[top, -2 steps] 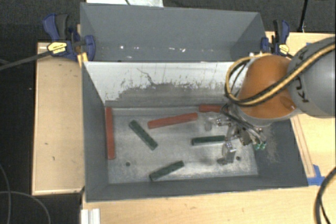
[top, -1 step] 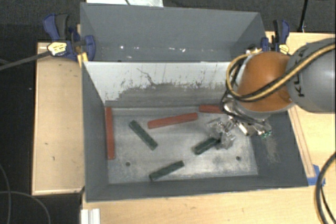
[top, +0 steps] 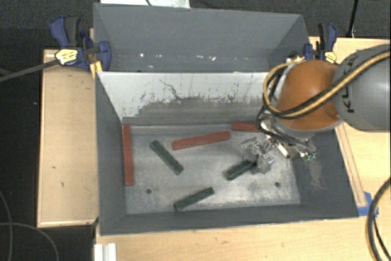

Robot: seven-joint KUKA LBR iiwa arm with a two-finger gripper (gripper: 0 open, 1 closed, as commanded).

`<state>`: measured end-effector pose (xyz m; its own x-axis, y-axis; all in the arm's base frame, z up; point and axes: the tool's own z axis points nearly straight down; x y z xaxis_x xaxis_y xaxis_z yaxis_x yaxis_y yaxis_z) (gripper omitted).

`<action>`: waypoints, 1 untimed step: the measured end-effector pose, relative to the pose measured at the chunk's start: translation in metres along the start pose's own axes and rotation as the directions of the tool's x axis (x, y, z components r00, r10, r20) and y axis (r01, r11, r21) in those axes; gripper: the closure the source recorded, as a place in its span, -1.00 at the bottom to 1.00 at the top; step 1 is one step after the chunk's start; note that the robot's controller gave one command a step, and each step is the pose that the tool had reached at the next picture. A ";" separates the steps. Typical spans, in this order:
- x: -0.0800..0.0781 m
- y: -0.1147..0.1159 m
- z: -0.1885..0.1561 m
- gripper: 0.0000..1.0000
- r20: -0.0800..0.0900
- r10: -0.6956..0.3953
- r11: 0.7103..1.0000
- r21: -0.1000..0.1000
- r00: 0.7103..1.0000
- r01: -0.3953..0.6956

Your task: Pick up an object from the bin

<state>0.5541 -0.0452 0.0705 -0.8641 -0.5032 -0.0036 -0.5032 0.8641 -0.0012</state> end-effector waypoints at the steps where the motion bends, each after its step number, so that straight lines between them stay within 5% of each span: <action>1: 0.016 -0.015 -0.082 1.00 -0.002 0.059 0.998 0.000 0.998 -0.059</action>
Offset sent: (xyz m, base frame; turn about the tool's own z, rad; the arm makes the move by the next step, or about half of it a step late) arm 0.0000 0.0000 0.0000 0.0000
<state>0.5476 -0.0668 0.1524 -0.8924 -0.4512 -0.0019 -0.4512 0.8924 -0.0006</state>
